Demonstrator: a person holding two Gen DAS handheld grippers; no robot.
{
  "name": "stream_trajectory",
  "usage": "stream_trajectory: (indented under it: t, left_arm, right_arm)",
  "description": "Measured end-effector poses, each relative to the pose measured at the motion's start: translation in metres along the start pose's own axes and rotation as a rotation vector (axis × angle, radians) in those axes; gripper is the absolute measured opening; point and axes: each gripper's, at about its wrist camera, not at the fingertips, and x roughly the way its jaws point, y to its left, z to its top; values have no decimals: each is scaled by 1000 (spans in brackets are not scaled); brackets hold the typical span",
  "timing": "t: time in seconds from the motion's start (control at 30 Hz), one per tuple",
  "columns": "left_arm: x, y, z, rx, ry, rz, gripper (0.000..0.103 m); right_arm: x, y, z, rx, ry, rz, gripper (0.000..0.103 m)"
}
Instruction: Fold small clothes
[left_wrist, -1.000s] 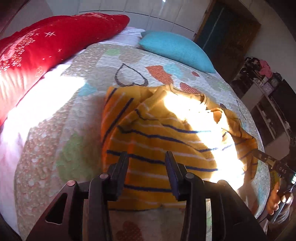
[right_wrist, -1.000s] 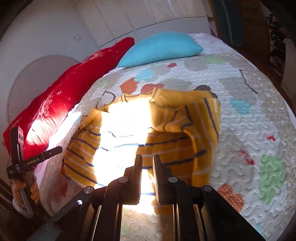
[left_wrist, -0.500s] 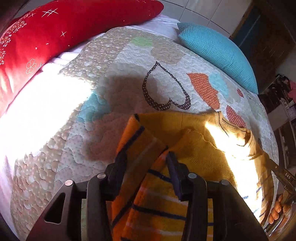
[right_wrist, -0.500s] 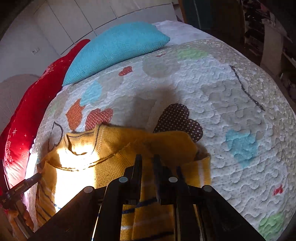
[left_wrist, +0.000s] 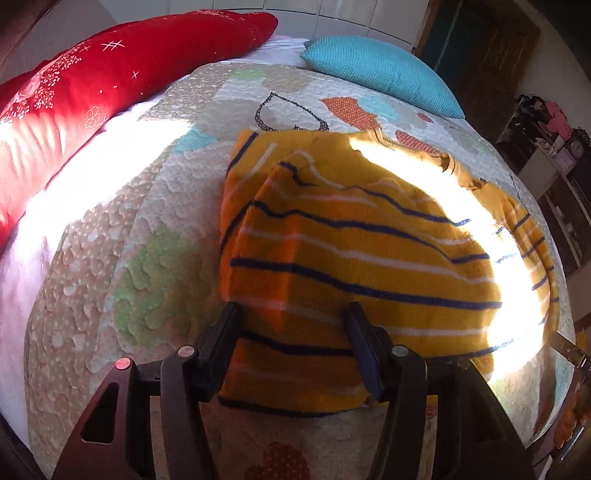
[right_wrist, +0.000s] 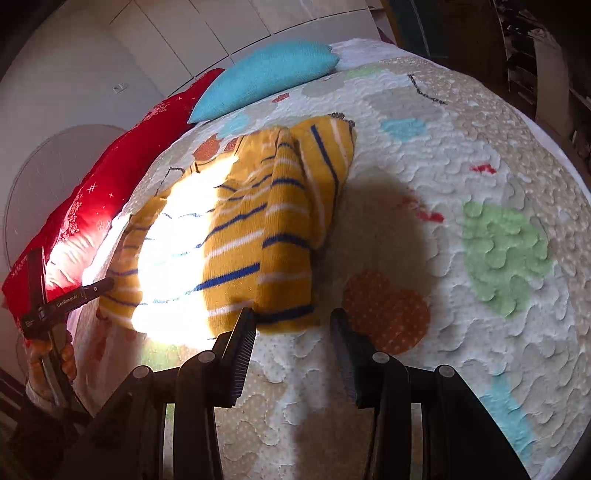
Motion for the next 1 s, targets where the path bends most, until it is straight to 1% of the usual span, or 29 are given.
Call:
stream_trajectory:
  t: [0.03,0.07,0.1,0.13,0.17,0.27,0.3,0.33,0.37,0.4,0.43,0.53,0.57,0.6,0.63,0.67,0.8,0.87,1.0]
  left_arm:
    - [1,0,-2,-8,-9,6,57]
    - [0,0,-3,-8,-17,14,57]
    - [-1,-1,-3,-1,-16,29,57]
    - [-1,-1,-3,1,-13,39,57]
    - [-3,-1,-2,0,-11,44,57]
    - [-4,2,-2,6,-13,56,57]
    - [-2,4,-3,4,-12,58,57]
    - [-1,6,-3,-3,-8,53,58]
    - [0,9,-4,-17,-4,47,60]
    - [0,12,-4,-35,-2,40,61]
    - [-2,15,-5,-53,0,30,61]
    - [-16,17,-12,-75,-19,14,61]
    - [-22,18,-17,-79,-28,14,61]
    - [-29,19,-22,-89,-37,9,61]
    - [-36,22,-28,-105,-43,2,61]
    - [-43,25,-34,-128,-46,-2,62]
    - [-67,49,-63,-229,-64,-18,66]
    - [-79,62,-77,-262,-79,-16,66]
    - [-101,90,-99,-323,-117,-10,69]
  right_arm:
    - [5,-2,0,14,4,27,18]
    - [9,-4,2,28,13,45,16]
    - [8,-7,6,38,10,44,15]
    - [6,-11,11,34,6,9,11]
    - [2,-14,16,23,-2,-53,4]
    - [-10,-35,28,20,-47,-271,2]
    - [-13,-45,30,35,-54,-389,2]
    - [-17,-56,31,57,-56,-447,2]
    - [-24,-67,32,99,-59,-444,3]
    - [-33,-72,32,135,-70,-416,3]
    - [-44,-71,31,139,-89,-388,3]
    - [-65,-37,32,37,-127,-357,4]
    - [-68,-23,33,5,-129,-332,6]
    - [-69,-10,33,-23,-130,-301,9]
    - [-67,5,34,-50,-127,-267,18]
    - [-63,21,35,-78,-119,-234,28]
    - [-30,97,31,-231,-66,-111,40]
    - [-6,141,23,-336,-28,-57,50]
    - [49,228,-6,-580,30,-41,52]
